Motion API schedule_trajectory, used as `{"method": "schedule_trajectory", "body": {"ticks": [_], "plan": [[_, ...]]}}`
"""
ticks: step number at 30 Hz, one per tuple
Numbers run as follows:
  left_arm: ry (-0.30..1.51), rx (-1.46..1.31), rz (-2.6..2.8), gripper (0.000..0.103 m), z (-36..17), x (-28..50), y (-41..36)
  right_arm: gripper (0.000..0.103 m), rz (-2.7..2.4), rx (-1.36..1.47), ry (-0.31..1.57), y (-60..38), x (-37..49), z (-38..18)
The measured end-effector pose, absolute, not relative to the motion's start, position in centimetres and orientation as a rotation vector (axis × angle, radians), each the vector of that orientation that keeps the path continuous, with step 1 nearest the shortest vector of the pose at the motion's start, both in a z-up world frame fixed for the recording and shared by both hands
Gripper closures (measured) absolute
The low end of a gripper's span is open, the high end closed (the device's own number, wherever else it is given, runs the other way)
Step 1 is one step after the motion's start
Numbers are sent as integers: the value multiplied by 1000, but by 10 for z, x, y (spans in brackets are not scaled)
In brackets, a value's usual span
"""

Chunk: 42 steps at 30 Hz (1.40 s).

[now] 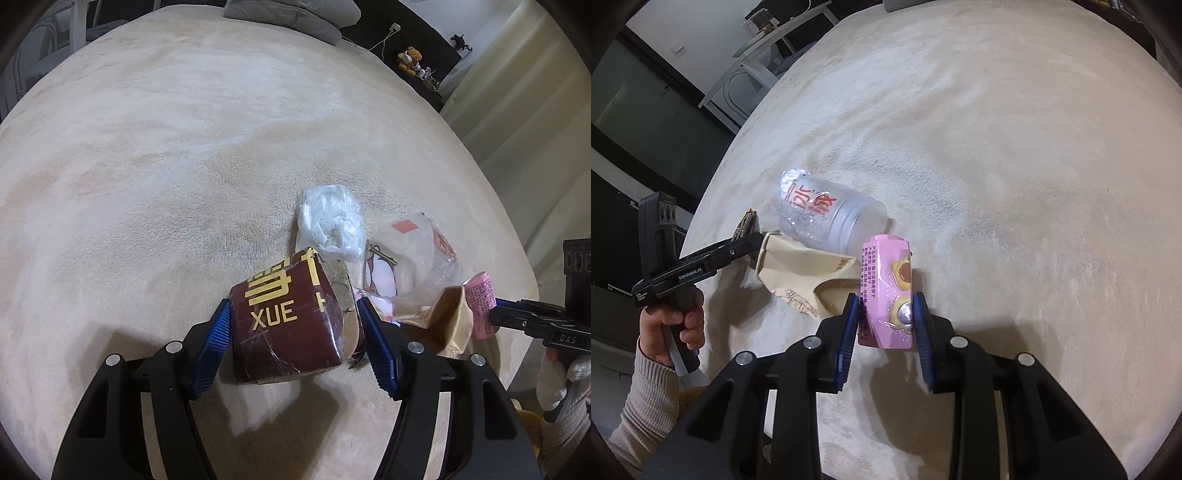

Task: Collect trash
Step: 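Grasp the brown XUE box with the left tool while the right grasps the pink box, then carry the brown box and pink box with both tools down to the clear bin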

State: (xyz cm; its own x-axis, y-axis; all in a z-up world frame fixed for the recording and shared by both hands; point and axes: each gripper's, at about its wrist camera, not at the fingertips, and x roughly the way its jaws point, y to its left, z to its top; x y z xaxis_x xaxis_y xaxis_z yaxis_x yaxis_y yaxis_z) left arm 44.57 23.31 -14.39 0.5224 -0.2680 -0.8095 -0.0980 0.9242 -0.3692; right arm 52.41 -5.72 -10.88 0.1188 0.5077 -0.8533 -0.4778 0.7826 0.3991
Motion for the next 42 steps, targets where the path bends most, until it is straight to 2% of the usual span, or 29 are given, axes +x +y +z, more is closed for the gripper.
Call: {"method": "schedule_trajectory", "body": {"ticks": [20,42], "plan": [[832,-315,-162,37,-29,308,159,72,743,43,1155,-114,374,-22],[775,-242,-214,37,6,179,82,72,779,111,1020,-181,227,32]]}}
